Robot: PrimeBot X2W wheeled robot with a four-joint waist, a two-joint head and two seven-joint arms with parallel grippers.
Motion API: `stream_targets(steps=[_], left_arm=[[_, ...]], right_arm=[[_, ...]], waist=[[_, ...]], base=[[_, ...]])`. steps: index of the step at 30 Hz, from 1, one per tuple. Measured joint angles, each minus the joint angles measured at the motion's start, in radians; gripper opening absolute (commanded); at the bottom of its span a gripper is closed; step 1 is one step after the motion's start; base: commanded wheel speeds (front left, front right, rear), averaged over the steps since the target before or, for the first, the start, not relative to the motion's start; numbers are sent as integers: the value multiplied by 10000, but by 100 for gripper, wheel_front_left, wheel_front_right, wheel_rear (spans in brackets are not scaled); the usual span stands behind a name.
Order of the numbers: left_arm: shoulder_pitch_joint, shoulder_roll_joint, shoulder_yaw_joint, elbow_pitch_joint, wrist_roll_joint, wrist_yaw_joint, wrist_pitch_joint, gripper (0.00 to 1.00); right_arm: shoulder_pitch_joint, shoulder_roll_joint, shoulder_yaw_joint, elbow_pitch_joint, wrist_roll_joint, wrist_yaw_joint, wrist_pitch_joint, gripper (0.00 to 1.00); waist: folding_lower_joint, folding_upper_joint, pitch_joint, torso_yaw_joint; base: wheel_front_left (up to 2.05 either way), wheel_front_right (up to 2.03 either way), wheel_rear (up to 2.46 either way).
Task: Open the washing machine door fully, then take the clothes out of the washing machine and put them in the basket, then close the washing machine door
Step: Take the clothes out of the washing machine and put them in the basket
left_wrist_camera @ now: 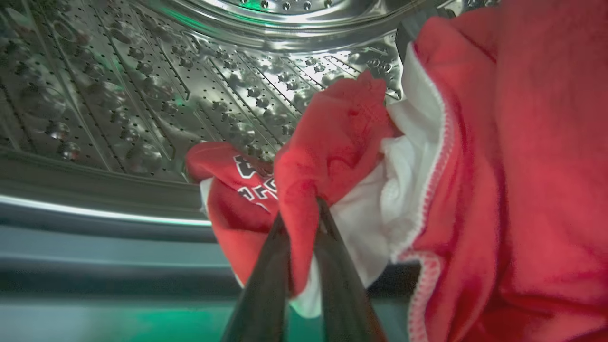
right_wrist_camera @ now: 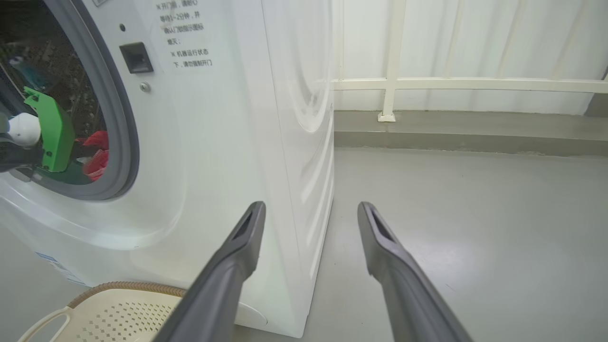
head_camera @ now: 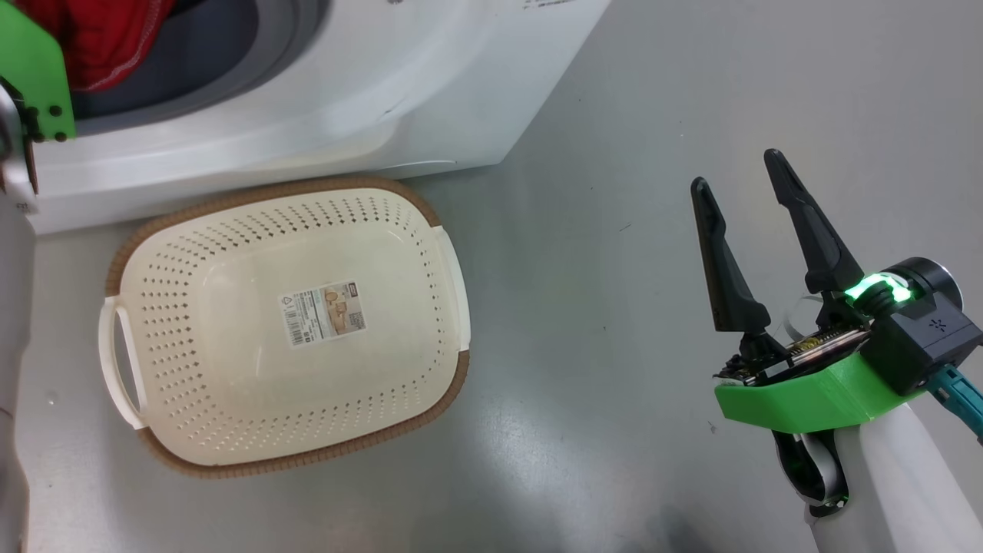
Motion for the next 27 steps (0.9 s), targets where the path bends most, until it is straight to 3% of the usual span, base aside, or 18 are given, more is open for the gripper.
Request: stream_targets(steps=[5,14,27], left_arm=[[1,-4,4,-196,-132,-4,-610,0],[269,-228,414,-606,-993,-560,-1647,0],[2097,-723,968,-1875,-2046,-1367,-3271,0]], right_arm=[[-2,-2,-13,27,0,0,0,100],[0,0,-142,111,0,0,0,100],[114,0,-274,194,-29,0,0,100]], waist=[[0,0,-49,19],[0,0,-277,176],[0,0,-1085,565]], base=[[0,0,0],[0,0,0],[0,0,0]])
